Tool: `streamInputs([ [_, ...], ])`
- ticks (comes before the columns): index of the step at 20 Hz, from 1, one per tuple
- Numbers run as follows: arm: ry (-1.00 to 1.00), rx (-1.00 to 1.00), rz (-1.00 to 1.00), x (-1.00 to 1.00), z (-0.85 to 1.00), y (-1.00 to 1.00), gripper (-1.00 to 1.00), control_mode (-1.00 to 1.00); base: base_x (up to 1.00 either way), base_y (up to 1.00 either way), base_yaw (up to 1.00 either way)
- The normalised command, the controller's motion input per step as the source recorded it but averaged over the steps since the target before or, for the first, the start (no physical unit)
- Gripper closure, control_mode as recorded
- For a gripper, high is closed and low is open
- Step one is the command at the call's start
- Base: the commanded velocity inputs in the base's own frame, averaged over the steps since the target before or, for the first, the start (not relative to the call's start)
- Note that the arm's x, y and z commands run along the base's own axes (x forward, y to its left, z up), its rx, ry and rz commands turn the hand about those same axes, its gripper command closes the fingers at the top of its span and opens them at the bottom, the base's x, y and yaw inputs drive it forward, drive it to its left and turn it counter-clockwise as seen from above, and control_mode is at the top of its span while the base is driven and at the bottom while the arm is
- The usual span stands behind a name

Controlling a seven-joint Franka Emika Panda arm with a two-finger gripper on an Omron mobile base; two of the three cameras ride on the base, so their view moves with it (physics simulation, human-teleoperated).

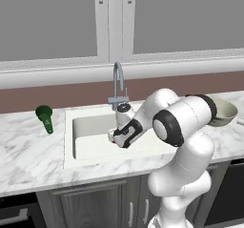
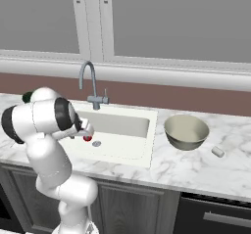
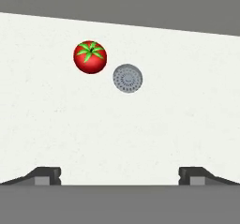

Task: Pick the tomato from the sink and place it in the bowl. Then pick the bowl and place it in the microwave. Then close the microwave door and press the start button.

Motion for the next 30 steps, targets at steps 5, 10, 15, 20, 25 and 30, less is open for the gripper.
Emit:
streamInputs([
  [5, 0.0, 0.01, 0.0, 0.19, -0.37, 0.17, -1.0, -1.0, 0.0, 0.0, 0.0],
  [10, 0.0, 0.02, 0.0, 0.32, -0.31, 0.15, -1.0, -1.0, 0.0, 0.0, 0.0],
  [15, 0.0, 0.01, 0.0, 0.4, -0.22, 0.01, -1.0, -1.0, 0.0, 0.0, 0.0],
  [20, 0.0, 0.0, 0.0, 0.47, -0.18, 0.0, -1.0, -1.0, 0.0, 0.0, 0.0],
  [25, 0.0, 0.0, 0.0, 0.44, -0.15, 0.0, -1.0, -1.0, 0.0, 0.0, 0.0],
  [30, 0.0, 0.0, 0.0, 0.36, -0.17, 0.0, -1.0, -1.0, 0.0, 0.0, 0.0],
])
